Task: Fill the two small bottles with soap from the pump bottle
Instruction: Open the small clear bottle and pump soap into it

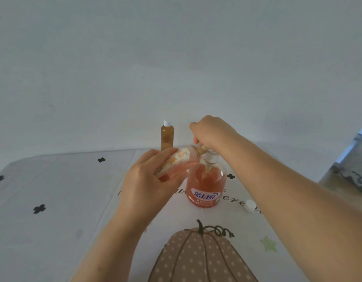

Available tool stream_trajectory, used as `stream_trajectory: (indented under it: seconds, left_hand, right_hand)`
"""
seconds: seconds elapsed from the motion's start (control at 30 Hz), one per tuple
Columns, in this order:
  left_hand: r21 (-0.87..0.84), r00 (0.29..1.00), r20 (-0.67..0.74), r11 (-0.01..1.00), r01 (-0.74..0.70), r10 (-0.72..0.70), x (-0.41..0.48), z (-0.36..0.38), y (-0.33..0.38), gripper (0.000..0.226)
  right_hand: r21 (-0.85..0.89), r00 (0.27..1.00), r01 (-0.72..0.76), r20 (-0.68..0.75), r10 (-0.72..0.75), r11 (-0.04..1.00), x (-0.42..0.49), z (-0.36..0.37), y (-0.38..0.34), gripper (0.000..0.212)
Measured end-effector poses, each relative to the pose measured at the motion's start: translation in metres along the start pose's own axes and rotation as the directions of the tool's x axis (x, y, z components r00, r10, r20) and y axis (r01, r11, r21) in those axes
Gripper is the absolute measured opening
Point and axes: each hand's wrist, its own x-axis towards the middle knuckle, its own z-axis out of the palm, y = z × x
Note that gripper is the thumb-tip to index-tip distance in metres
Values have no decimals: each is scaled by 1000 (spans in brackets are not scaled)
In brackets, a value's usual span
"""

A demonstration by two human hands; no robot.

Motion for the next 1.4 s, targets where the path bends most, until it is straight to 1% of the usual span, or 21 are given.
stream_trajectory:
  seconds: [0.1,0.2,0.37,0.53,0.63,0.73,0.8,0.9,1.2,1.4]
  left_hand:
    - [1,1000,-3,1000,-4,4,0,1,0,46]
    - [-37,1000,-11,999,0,0,-1,1,3,46]
    - [-38,1000,-13,999,-13,12,-2,1,4,48]
    - [-50,1000,-15,999,0,-1,-1,2,5,48]
    - [-48,1000,-14,999,5,-6,-1,3,5,48]
    - [-33,1000,-17,999,10,-11,-1,3,3,46]
    - [-20,1000,-7,1000,8,-8,0,2,1,46]
    - [-26,1000,8,1000,0,0,0,2,0,46]
    - [3,1000,-14,1000,-15,15,-1,2,3,48]
    - [0,999,-37,1000,-31,31,-2,3,4,49]
  right_hand:
    - [8,1000,10,0,-10,1000,0,-1,0,35]
    - [10,998,39,-39,-39,999,-3,-7,-2,33]
    - [-55,992,99,-73,-103,994,-9,-15,-5,31]
    - [-44,995,76,-68,-79,996,-7,-13,-5,32]
    - [-68,996,63,-65,-67,996,-7,-14,-5,33]
    - [-86,997,61,-38,-65,994,-6,-10,-3,40]
    - [-69,998,53,-22,-55,996,-4,-4,1,45]
    - [-53,999,49,-15,-50,997,-2,-1,3,48]
    - [-35,998,44,-52,-46,998,-4,-4,2,45]
    - [-106,995,60,-72,-68,993,-7,-14,-4,43]
